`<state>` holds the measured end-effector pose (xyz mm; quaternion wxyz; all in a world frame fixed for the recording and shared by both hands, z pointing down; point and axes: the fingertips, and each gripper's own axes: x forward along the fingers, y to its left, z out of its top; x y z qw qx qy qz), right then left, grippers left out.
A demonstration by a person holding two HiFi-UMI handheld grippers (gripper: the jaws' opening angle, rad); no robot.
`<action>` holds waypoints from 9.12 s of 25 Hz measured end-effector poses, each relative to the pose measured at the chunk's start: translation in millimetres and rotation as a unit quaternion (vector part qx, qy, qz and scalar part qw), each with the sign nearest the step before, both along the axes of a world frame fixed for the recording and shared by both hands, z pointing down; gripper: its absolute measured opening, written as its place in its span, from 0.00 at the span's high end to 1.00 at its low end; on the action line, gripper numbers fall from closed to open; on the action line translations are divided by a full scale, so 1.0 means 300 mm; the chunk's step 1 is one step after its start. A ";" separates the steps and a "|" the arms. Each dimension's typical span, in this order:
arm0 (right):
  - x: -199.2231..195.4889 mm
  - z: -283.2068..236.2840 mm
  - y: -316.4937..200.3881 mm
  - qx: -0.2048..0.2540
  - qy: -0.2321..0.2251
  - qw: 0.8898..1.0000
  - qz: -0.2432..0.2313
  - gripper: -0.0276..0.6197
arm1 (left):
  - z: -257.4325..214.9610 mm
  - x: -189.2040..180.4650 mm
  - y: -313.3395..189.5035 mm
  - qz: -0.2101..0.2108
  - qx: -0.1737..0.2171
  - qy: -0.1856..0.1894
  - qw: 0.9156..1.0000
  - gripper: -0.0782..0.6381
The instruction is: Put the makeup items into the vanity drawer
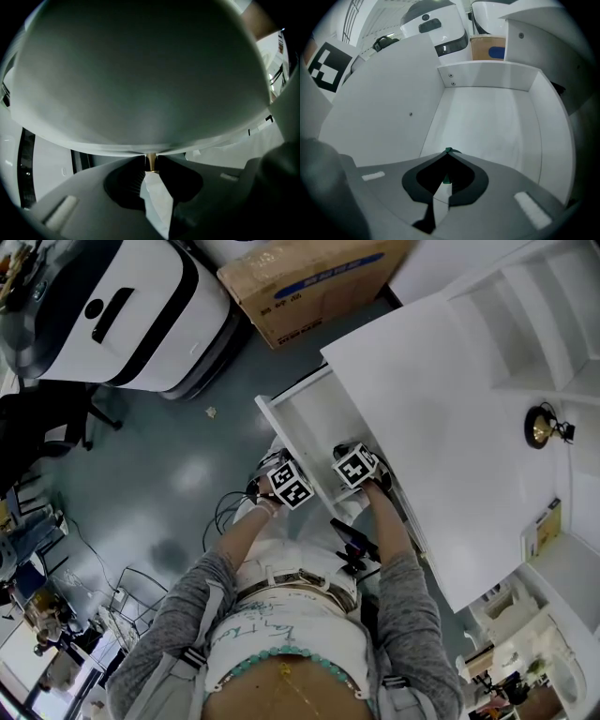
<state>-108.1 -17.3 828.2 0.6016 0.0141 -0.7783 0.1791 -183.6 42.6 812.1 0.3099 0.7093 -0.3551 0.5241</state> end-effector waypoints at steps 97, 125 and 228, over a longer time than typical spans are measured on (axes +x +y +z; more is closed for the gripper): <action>0.007 -0.135 0.041 0.033 -0.051 0.998 -0.011 0.68 | -0.005 -0.001 -0.002 0.001 0.001 0.004 1.000 0.76; 0.010 -0.422 0.034 0.089 -0.139 0.986 0.030 0.77 | -0.006 -0.004 0.001 0.002 -0.001 0.004 1.000 0.76; 0.491 -0.729 0.061 0.156 -0.152 0.916 0.335 0.91 | -0.004 0.074 -0.153 0.046 -0.004 0.011 0.999 0.76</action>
